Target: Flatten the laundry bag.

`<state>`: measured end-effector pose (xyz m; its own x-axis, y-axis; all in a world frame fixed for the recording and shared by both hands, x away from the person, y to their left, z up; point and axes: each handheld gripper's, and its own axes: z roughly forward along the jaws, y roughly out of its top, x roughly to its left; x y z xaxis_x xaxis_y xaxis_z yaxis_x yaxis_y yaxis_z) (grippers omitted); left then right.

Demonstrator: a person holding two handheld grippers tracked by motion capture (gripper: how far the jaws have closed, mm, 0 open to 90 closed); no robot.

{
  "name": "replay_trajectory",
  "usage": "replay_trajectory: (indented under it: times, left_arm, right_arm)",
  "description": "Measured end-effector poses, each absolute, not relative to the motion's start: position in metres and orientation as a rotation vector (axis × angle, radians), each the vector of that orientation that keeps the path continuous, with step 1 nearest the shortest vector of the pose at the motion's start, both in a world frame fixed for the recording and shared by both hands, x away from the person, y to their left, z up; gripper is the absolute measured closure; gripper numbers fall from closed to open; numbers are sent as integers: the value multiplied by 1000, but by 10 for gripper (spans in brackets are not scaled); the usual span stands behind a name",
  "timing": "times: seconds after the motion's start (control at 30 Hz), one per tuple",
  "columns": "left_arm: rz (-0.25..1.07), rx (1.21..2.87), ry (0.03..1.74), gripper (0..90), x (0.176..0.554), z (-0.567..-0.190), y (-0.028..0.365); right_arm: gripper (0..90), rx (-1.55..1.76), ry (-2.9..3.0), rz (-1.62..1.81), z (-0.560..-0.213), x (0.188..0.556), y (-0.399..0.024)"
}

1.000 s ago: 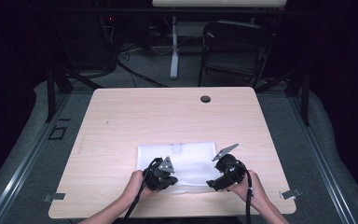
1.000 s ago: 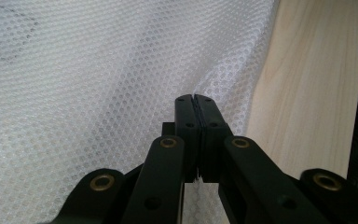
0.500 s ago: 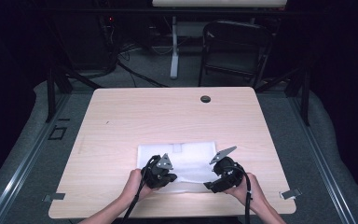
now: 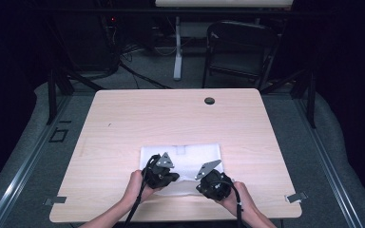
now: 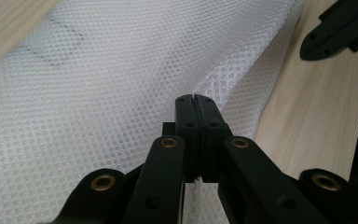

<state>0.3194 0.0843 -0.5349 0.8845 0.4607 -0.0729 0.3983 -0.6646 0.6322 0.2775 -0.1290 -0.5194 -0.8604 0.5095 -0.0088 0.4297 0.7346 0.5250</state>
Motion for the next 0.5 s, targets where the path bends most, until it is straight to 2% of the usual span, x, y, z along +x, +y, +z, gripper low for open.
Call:
replay_trajectory:
  times: [0.5]
  left_arm:
    - [134,2344,652,896,325,-529,87]
  right_arm:
    - [900,709,2755,722,-543,292,-112]
